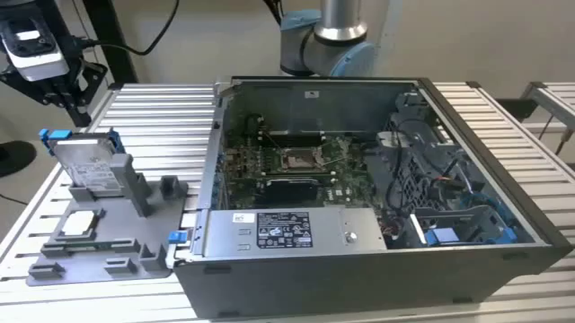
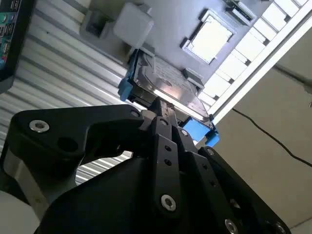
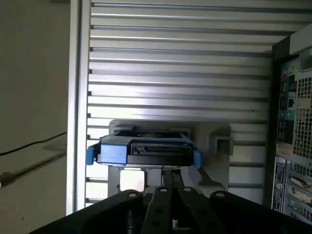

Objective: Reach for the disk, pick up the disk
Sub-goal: 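Reach for the disk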

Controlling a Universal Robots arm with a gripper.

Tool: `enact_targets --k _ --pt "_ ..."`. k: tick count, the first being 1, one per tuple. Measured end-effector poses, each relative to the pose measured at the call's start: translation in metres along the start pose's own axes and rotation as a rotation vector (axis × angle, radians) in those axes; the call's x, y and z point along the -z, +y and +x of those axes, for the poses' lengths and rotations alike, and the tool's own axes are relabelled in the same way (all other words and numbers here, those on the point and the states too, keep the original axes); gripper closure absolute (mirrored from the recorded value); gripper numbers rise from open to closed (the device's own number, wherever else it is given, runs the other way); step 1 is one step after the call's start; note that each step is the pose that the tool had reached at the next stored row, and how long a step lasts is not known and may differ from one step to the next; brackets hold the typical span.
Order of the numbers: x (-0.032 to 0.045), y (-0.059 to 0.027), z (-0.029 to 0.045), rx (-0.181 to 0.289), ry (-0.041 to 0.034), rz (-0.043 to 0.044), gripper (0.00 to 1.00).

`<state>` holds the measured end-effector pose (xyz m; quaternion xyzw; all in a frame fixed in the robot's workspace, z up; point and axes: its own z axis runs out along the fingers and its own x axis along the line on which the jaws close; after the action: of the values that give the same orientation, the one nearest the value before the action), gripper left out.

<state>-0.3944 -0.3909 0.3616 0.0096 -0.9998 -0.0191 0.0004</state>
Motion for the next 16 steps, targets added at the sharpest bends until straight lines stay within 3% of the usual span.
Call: enact_targets --k 14,16 --pt "0.0000 0.0003 0.0002 0.000 0.0000 0.0001 1.00" --pt "0.0000 0.0017 0.0037 0.000 0.0001 0.0001 1.00"
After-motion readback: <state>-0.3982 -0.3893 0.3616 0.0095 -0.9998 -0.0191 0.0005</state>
